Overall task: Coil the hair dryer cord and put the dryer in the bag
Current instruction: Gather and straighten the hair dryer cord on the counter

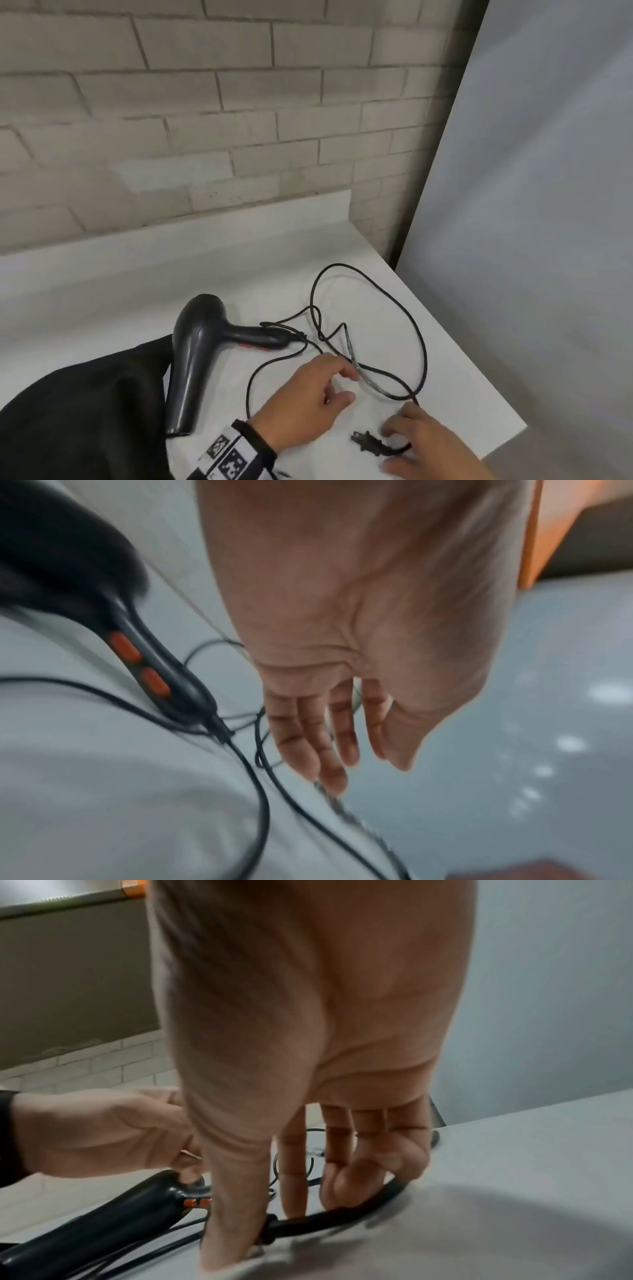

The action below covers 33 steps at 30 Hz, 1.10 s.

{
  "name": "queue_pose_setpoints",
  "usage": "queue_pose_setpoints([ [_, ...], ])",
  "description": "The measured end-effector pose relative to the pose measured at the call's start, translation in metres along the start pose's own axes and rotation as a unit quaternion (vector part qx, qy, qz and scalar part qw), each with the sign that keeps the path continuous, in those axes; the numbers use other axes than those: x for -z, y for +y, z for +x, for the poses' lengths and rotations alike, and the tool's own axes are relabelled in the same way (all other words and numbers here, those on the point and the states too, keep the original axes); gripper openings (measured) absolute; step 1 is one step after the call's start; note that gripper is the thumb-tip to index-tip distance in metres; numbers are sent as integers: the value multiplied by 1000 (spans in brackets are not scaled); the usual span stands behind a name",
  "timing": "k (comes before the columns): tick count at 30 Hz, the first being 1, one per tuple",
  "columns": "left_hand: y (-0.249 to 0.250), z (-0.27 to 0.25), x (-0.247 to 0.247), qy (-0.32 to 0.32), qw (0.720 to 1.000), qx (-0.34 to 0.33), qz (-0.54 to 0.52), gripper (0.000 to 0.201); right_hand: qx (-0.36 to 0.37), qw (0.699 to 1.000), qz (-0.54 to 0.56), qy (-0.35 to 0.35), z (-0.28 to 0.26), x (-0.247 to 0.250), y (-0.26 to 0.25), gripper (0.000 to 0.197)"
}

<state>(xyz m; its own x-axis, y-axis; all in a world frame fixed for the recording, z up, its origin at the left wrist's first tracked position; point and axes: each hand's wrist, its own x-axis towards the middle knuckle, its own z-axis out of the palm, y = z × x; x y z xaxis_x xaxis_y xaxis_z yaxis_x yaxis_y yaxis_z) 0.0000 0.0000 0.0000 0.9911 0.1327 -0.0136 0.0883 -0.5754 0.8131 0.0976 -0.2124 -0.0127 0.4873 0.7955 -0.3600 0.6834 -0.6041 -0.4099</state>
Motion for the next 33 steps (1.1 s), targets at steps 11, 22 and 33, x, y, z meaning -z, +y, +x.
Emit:
queue_pose_setpoints([
  [11, 1, 33, -27, -41, 989, -23, 140, 18, 35, 964, 205, 168, -43, 54, 15, 18],
  [22, 20, 5, -21, -25, 981, -54, 184, 18, -27, 880, 334, 336, 8, 84, -8, 19],
  [33, 24, -5, -12, 145, 987, -55, 33, 12, -3, 906, 358, 228, -4, 75, -17, 22],
])
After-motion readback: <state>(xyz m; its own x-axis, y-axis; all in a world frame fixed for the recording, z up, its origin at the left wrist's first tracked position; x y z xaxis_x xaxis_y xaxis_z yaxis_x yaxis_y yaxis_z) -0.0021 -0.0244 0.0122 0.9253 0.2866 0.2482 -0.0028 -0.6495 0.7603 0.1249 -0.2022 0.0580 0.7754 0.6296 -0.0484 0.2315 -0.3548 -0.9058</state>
